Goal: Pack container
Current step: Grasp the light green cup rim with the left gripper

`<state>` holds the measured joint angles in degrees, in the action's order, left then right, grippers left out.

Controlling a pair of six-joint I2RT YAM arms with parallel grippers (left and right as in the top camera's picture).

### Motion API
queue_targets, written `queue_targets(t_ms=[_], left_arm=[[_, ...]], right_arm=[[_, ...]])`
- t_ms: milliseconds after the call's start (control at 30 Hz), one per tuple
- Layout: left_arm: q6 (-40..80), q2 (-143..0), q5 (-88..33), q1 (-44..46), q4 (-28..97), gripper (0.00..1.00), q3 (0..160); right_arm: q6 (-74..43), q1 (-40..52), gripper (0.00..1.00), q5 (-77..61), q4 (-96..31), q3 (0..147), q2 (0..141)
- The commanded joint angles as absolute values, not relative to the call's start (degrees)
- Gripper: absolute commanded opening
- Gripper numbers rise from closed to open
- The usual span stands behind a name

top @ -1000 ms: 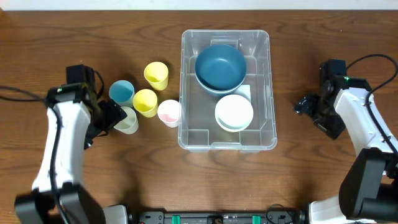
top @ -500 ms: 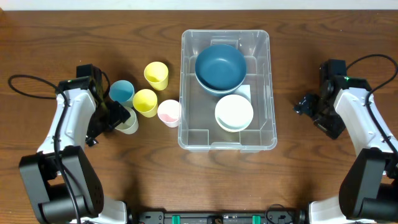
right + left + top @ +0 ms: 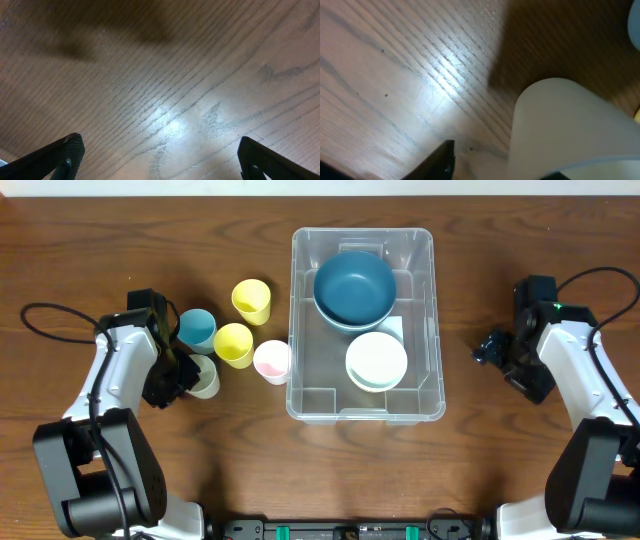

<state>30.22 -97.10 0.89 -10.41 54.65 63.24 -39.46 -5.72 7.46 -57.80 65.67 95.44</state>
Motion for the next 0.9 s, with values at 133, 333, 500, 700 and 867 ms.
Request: queue_targets(t_ms=[133,333,500,700,867], left_arm=[[30.3,-97.4,2.0,-10.7,55.2,0.1,63.0],[30.3,-96.9,2.0,-11.4,55.7,0.06,63.5],[30.1,-93.7,2.0,-15.2,61.0,0.06,67.5],[30.1,-84.6,2.0,-21.0,68.8,0.06,75.7],[29.7,-74.3,0.8,-21.8,73.7,0.06,82.9]], right_arm=[[-40.2,-6.0,0.99,7.9,-57.8,65.7,95.6],[-40.2,-6.0,0.99,7.9,-57.8,65.7,95.6],[-40.2,-6.0,0.99,7.9,-57.8,65.7,95.6],[-40.2,-6.0,0.99,7.9,-57.8,65.7,95.6],[-40.2,-6.0,0.99,7.9,-57.8,65.7,95.6]])
